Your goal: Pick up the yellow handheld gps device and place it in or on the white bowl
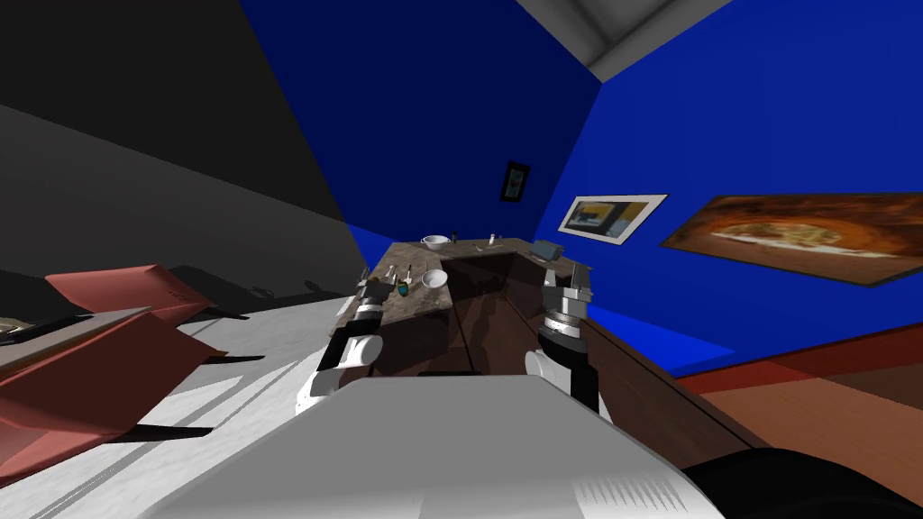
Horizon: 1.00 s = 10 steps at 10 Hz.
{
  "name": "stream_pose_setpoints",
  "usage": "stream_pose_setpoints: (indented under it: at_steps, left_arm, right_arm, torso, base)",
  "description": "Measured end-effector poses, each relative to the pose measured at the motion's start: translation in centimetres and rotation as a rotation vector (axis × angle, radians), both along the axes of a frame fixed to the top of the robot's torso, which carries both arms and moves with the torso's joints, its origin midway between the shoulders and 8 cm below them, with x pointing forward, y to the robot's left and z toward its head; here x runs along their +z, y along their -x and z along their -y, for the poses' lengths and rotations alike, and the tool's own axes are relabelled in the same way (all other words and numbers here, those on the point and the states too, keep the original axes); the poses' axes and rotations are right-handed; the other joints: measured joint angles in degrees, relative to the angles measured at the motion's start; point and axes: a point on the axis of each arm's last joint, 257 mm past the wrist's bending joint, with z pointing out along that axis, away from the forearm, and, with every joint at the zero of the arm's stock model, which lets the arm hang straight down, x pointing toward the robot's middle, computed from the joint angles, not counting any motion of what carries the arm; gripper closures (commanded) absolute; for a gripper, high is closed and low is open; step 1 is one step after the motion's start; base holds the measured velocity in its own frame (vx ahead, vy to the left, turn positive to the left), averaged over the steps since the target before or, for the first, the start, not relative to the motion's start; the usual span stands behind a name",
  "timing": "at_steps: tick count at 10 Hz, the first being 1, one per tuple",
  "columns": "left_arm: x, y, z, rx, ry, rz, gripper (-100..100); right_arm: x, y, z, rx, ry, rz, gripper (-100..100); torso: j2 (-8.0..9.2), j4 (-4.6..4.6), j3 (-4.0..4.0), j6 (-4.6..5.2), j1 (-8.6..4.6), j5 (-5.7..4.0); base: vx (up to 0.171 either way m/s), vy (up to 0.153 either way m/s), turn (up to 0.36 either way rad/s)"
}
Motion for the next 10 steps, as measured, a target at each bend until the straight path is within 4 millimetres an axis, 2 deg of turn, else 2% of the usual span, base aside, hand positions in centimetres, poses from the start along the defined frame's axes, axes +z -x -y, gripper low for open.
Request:
stream_pose_setpoints:
  at_steps: [5, 10]
  left_arm:
    - [-7.1, -1.2, -2.2, 0.0, 0.211, -0.116, -100]
    - [-13.6, -0.6, -4.5, 0.032, 0.41, -0.199, -100]
  right_arm:
    - [0.0, 0.0, 0.0, 0.0, 0.0, 0.0, 0]
    - [0.0, 0.0, 0.0, 0.0, 0.0, 0.0, 0]
  torso:
    - [-0.01, 0.0, -0.01, 0.01, 0.06, 0.01]
    - [0.0, 0.0, 0.0, 0.0, 0.12, 0.02]
  base:
    - [0.043, -0.021, -0.051]
    - [0.042, 0.002, -0.057]
